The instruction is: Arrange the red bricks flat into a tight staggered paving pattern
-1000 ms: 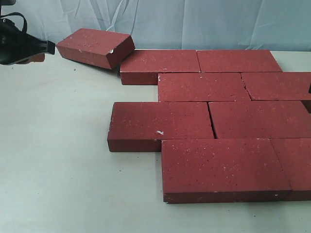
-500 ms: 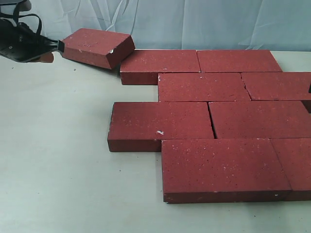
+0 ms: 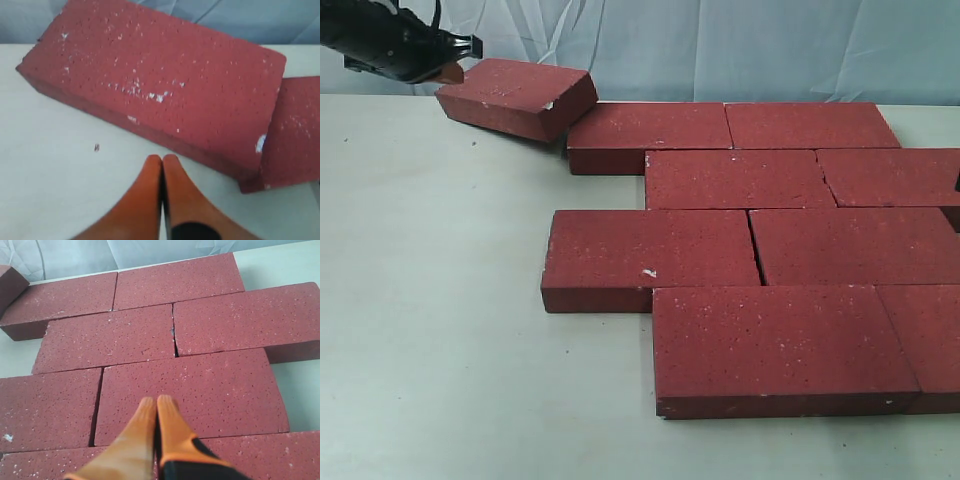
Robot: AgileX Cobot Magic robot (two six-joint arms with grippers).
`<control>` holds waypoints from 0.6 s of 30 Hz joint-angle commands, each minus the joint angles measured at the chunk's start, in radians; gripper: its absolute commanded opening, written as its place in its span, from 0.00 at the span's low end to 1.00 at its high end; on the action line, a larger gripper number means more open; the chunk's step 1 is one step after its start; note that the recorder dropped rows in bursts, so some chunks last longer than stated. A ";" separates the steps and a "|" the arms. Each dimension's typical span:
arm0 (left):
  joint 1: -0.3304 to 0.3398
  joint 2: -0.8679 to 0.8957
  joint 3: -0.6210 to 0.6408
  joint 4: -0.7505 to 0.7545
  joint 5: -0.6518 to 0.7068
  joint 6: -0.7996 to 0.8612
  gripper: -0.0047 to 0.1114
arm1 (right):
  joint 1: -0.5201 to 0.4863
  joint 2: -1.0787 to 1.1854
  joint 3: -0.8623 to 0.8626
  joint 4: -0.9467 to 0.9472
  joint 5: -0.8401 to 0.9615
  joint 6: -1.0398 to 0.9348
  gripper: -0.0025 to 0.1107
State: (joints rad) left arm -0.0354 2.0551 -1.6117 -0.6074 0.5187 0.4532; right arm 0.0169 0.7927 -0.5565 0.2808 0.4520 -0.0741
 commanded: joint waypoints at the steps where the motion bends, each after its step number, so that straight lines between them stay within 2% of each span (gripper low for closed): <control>1: -0.008 0.103 -0.140 -0.069 0.002 0.000 0.04 | -0.004 0.002 -0.007 0.001 -0.015 -0.002 0.02; 7: -0.057 0.250 -0.376 -0.076 -0.004 0.000 0.04 | -0.004 0.006 -0.007 0.001 -0.024 -0.002 0.02; 10: -0.083 0.382 -0.577 -0.072 -0.006 -0.028 0.04 | -0.004 0.063 -0.007 0.001 -0.028 -0.002 0.02; 12: -0.087 0.446 -0.661 -0.074 -0.026 -0.035 0.04 | -0.004 0.116 -0.007 0.011 -0.040 -0.002 0.02; 15: -0.099 0.507 -0.721 -0.087 -0.102 -0.024 0.04 | -0.004 0.170 -0.007 0.013 -0.059 -0.002 0.02; 18: -0.117 0.540 -0.721 -0.137 -0.263 -0.024 0.04 | -0.004 0.181 -0.007 0.013 -0.065 -0.004 0.02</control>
State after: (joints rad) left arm -0.1330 2.5794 -2.3236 -0.6994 0.3482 0.4277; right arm 0.0169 0.9708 -0.5565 0.2930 0.4045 -0.0741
